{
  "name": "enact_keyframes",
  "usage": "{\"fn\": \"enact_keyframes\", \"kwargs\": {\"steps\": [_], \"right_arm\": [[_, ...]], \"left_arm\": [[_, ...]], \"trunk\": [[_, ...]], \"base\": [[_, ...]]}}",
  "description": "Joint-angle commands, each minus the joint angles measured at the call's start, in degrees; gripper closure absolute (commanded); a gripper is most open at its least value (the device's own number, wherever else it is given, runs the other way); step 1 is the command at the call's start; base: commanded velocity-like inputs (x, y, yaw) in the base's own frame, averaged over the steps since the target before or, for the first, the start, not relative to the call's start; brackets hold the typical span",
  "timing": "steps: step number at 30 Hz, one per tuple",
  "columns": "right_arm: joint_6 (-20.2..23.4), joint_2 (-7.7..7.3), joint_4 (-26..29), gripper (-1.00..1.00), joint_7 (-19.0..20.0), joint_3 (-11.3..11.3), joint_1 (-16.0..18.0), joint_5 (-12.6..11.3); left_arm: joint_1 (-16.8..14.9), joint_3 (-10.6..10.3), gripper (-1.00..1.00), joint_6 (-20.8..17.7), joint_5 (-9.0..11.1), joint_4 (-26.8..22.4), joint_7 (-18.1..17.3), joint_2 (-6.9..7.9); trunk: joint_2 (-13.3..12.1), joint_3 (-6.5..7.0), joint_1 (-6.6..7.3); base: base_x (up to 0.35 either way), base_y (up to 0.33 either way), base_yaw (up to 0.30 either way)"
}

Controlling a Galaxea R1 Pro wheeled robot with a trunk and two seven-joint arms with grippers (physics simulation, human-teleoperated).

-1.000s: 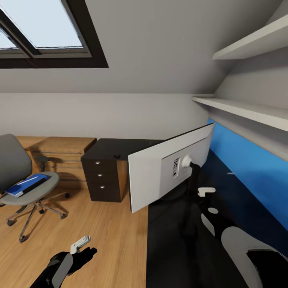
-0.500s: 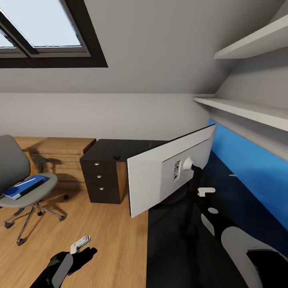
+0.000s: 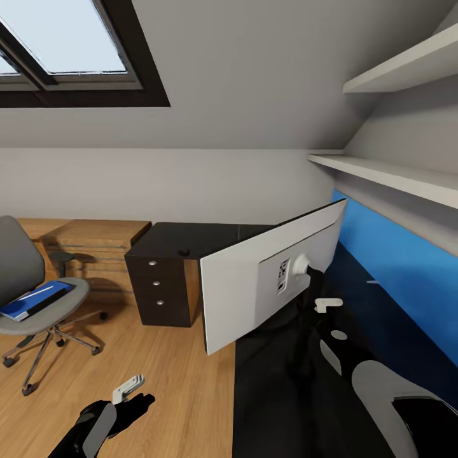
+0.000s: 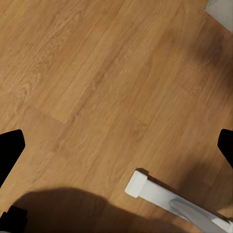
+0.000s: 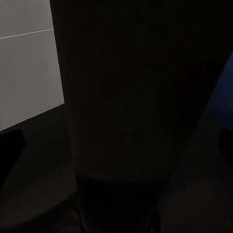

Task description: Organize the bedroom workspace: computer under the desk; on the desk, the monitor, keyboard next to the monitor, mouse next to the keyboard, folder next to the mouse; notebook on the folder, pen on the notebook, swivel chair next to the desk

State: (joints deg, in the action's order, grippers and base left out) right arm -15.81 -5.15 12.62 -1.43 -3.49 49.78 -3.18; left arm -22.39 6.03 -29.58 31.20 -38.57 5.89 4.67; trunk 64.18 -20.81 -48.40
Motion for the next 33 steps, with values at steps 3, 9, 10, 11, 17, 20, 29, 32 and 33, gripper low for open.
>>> {"fn": "enact_keyframes", "kwargs": {"steps": [3, 9, 10, 11, 17, 20, 29, 32, 33], "right_arm": [[-0.2, -0.03, -0.1, -1.00, -0.1, -0.4, 0.1, -0.3], [-0.2, -0.04, -0.1, -1.00, -0.1, -0.4, 0.1, -0.3], [-0.2, -0.04, -0.1, -1.00, -0.1, -0.4, 0.1, -0.3], [-0.2, -0.04, -0.1, -1.00, -0.1, -0.4, 0.1, -0.3], [-0.1, -0.04, -0.1, 1.00, -0.1, -0.4, 0.1, -0.3], [-0.1, -0.04, -0.1, 1.00, -0.1, -0.4, 0.1, -0.3], [-0.1, -0.04, -0.1, 1.00, -0.2, -0.5, 0.1, -0.3], [-0.1, -0.04, -0.1, 1.00, -0.2, -0.5, 0.1, -0.3], [-0.1, -0.04, -0.1, 1.00, -0.2, -0.5, 0.1, -0.3]], "left_arm": [[0.0, 0.0, -1.00, -0.3, 0.6, -0.1, 0.4, -0.01], [0.0, 0.0, -1.00, -0.3, 0.6, 0.3, 0.4, -0.01], [0.0, 0.0, -1.00, -0.3, 0.6, 0.5, 0.4, 0.01], [0.0, 0.0, -1.00, -0.3, 0.5, 0.9, 0.4, 0.00], [0.0, -0.1, -1.00, -0.2, 0.4, 1.7, 0.4, 0.04], [0.0, -0.1, -1.00, -0.2, 0.4, 1.7, 0.4, 0.06], [0.0, -0.1, -1.00, -0.2, 0.4, 1.7, 0.4, 0.03], [0.0, -0.1, -1.00, -0.2, 0.4, 1.7, 0.4, 0.00], [0.0, -0.1, -1.00, -0.2, 0.4, 1.7, 0.4, 0.00]], "trunk": [[0.0, -0.07, 0.00], [0.0, -0.07, 0.00], [0.0, -0.07, 0.00], [0.0, -0.07, 0.00], [0.0, -0.07, 0.00], [0.0, -0.07, 0.00], [0.0, -0.07, 0.00], [0.0, -0.07, 0.00], [0.0, -0.07, 0.00]], "base": [[0.008, -0.001, 0.000], [0.003, 0.000, 0.000], [0.001, 0.000, 0.000], [0.000, 0.000, 0.000], [0.000, 0.000, 0.000], [0.000, 0.000, 0.000], [0.000, 0.000, 0.000], [0.000, 0.000, 0.000], [0.000, 0.000, 0.000]]}}
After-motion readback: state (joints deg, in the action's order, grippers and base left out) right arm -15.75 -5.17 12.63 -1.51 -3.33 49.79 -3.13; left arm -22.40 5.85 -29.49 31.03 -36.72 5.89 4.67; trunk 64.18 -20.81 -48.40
